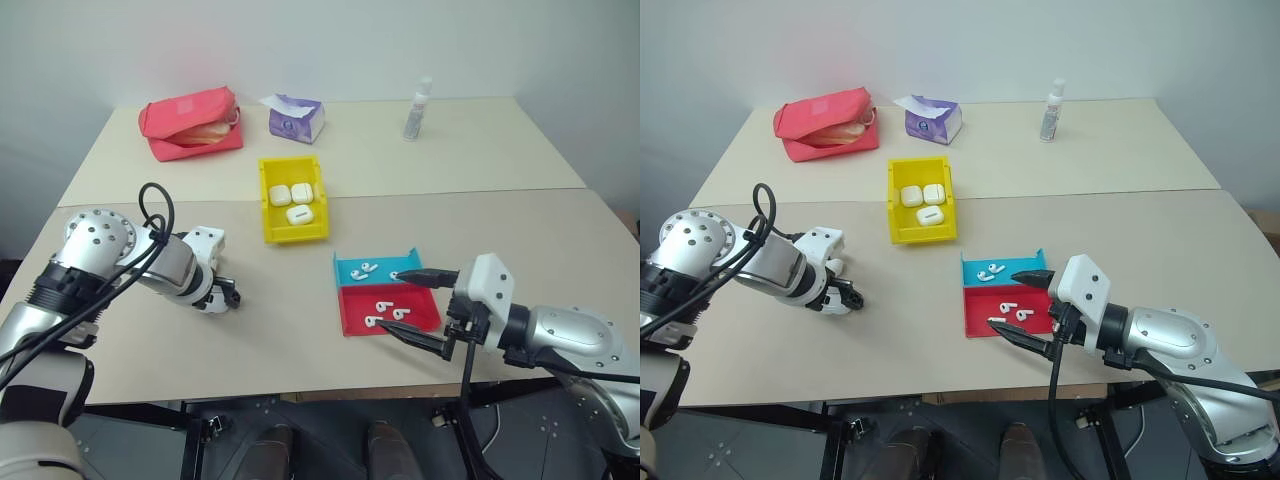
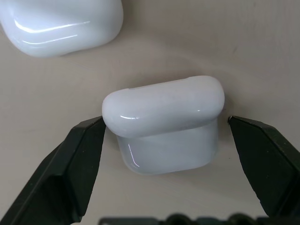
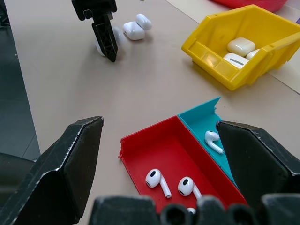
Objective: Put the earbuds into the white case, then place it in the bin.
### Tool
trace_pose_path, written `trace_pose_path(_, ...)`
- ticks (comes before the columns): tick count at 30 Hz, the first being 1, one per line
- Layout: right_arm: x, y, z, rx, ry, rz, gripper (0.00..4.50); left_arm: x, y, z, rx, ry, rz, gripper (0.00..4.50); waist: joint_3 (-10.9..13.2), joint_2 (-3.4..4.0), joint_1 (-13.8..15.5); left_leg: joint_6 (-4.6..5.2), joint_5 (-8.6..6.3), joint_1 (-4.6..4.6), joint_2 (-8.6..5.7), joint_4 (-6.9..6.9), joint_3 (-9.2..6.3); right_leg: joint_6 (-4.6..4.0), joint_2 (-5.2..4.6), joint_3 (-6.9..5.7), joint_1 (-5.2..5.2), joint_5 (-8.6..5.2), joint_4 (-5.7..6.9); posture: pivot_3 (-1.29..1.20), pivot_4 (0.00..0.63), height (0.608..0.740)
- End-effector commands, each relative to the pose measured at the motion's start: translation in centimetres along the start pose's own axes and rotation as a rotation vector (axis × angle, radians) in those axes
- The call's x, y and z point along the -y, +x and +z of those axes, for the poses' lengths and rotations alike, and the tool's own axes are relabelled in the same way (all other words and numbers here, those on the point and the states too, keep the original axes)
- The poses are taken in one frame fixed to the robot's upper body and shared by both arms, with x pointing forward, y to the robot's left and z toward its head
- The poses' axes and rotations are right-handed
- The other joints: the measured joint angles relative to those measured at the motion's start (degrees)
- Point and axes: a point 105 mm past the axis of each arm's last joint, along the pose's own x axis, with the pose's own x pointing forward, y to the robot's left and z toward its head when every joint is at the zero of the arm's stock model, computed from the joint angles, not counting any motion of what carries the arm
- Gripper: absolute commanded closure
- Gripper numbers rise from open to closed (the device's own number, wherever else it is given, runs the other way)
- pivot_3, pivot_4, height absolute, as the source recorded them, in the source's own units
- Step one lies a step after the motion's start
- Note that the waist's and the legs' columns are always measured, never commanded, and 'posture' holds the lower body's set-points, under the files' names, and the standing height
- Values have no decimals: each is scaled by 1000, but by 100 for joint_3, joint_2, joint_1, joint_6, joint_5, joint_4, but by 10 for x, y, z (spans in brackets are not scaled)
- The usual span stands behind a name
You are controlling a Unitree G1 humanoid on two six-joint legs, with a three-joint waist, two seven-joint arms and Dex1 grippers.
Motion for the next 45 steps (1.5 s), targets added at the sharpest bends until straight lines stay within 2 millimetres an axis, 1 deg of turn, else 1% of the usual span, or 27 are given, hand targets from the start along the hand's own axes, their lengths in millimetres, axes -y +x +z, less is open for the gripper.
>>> trace_pose_path(1, -1, -1, 9, 32, -46, -1, 42, -8, -4, -2, -3, 3, 23, 0, 0, 0, 0, 0, 0, 0, 0, 0, 0, 0, 0, 0, 0, 0, 0, 0, 150, 740)
trace_pose_path(2, -1, -1, 9, 32, -45, -1, 42, -8, -3, -3, -4, 0, 27, 0, 0, 0, 0, 0, 0, 0, 0, 0, 0, 0, 0, 0, 0, 0, 0, 0, 150, 740)
trace_pose_path(5, -1, -1, 8, 32, -43, -3, 0, -6, -1, -5, -4, 2, 20, 586, 0, 0, 0, 0, 0, 0, 0, 0, 0, 0, 0, 0, 0, 0, 1, 0, 150, 740)
trace_pose_path(8, 0, -2, 8, 30, -45, -6, 0, -6, -1, -6, -3, 5, 23, 1519, -1, 0, 3, 0, 0, 0, 0, -1, 1, 0, 0, 2, 0, 0, 0, 0, 150, 740)
trace_pose_path(9, 0, -2, 8, 30, -45, -6, 0, -8, -2, -6, -3, 4, 27, 1641, -1, 0, 2, 0, 0, 0, 0, -1, 1, 0, 0, 1, 0, 0, -1, 0, 150, 740)
trace_pose_path(13, 1, -1, 7, 27, -48, -8, 0, -11, -4, -4, 16, -11, 45, 1640, -1, 0, 2, 0, 0, 0, 0, -1, 1, 0, 0, 1, 0, 0, -1, 0, 150, 740)
trace_pose_path(15, 2, -1, 7, 28, -50, -10, 0, -9, -10, 2, 69, -15, 49, 1640, -1, 0, 4, 0, 0, 0, 0, -1, 1, 0, 0, 2, 0, 0, 0, 0, 150, 740)
trace_pose_path(16, 3, -1, 7, 28, -51, -11, 0, -6, -16, 8, 118, -18, 33, 1640, -1, 0, 0, 0, 0, 0, 0, -1, 1, 0, 0, 2, 0, 0, -1, 0, 150, 740)
trace_pose_path(18, 4, -2, 8, 27, -55, -15, 0, 1, -35, 21, 241, -23, -7, 1640, 1, -3, 8, 0, 0, -2, 2, -1, 2, 0, 0, 3, -2, 0, -1, 0, 150, 740)
trace_pose_path(19, 5, -2, 8, 26, -59, -18, 0, 4, -47, 27, 309, -36, -59, 1640, 1, -3, 13, -1, 0, -6, 3, -1, 2, 0, 0, 2, -5, 0, 0, 0, 150, 740)
trace_pose_path(21, 7, -3, 8, 25, -63, -21, 0, 8, -64, 33, 410, -24, -152, 1640, 1, -3, 15, -1, 0, -9, 3, -1, 2, -1, 0, 2, -6, 0, -1, 0, 150, 740)
trace_pose_path(22, 8, -4, 8, 24, -66, -22, 0, 8, -73, 35, 479, 15, -166, 1640, 1, -3, 9, -1, -1, -9, 3, -1, 2, -1, 0, 1, -5, 1, -1, 0, 150, 740)
trace_pose_path(25, 11, -6, 9, 21, -76, -30, 0, 4, -96, 52, 819, 121, -179, 1640, -5, 7, -8, -1, -1, 3, 1, -21, 19, -4, 2, 6, -3, -1, -10, 0, 150, 740)
trace_pose_path(26, 13, -6, 10, 19, -82, -34, 0, 5, -103, 57, 926, 159, -201, 1640, -5, 9, 9, -1, -1, 5, 3, -26, 26, -7, 5, 6, 0, -3, -35, 0, 150, 740)
trace_pose_path(28, 15, -8, 12, 18, -92, -41, 0, 11, -114, 65, 1126, 245, -261, 1640, -6, 9, 32, -3, 1, 8, 12, -27, 25, -16, 10, 0, 6, 3, -46, 0, 150, 740)
trace_pose_path(29, 16, -9, 13, 17, -97, -45, 0, 17, -116, 66, 1174, 278, -314, 1640, -5, 9, 66, -4, 1, 8, 15, -26, 27, -23, 11, -4, 12, 9, -54, 0, 150, 740)
trace_pose_path(33, 20, -15, 17, 11, -111, -56, 0, 48, -134, 59, 1382, 429, -659, 1640, -5, 6, 156, 14, -9, -10, 18, -9, 24, -15, 11, -13, 15, 28, -75, 0, 150, 740)
trace_pose_path(34, 21, -16, 17, 7, -113, -58, 0, 55, -135, 57, 1411, 468, -735, 1640, -5, 6, 159, 19, -12, -12, 18, -7, 24, -14, 11, -14, 16, 29, -79, 0, 150, 740)
trace_pose_path(36, 22, -18, 18, -2, -120, -61, 0, 68, -132, 55, 1388, 546, -874, 1640, -4, 5, 147, 22, -14, -17, 18, -5, 27, -13, 11, -13, 13, 30, -83, 0, 150, 740)
trace_pose_path(39, 27, -20, 21, -24, -135, -67, 0, 84, -135, 55, 1455, 676, -989, 1640, -4, 4, 137, 24, -14, -22, 20, -2, 27, -12, 13, -16, 10, 30, -80, 0, 150, 740)
trace_pose_path(42, 31, -23, 23, -42, -148, -75, 0, 92, -136, 56, 1494, 726, -1044, 1640, -4, 2, 124, 27, -16, -23, 20, 6, 28, -9, 13, -17, 14, 32, -78, 0, 150, 740)
trace_pose_path(45, 38, -26, 27, -94, -181, -73, 0, 104, -138, 50, 1537, 830, -1143, 1640, -4, 2, 96, 30, -17, -23, 21, 6, 29, -9, 15, -17, 12, 32, -73, 0, 150, 740)
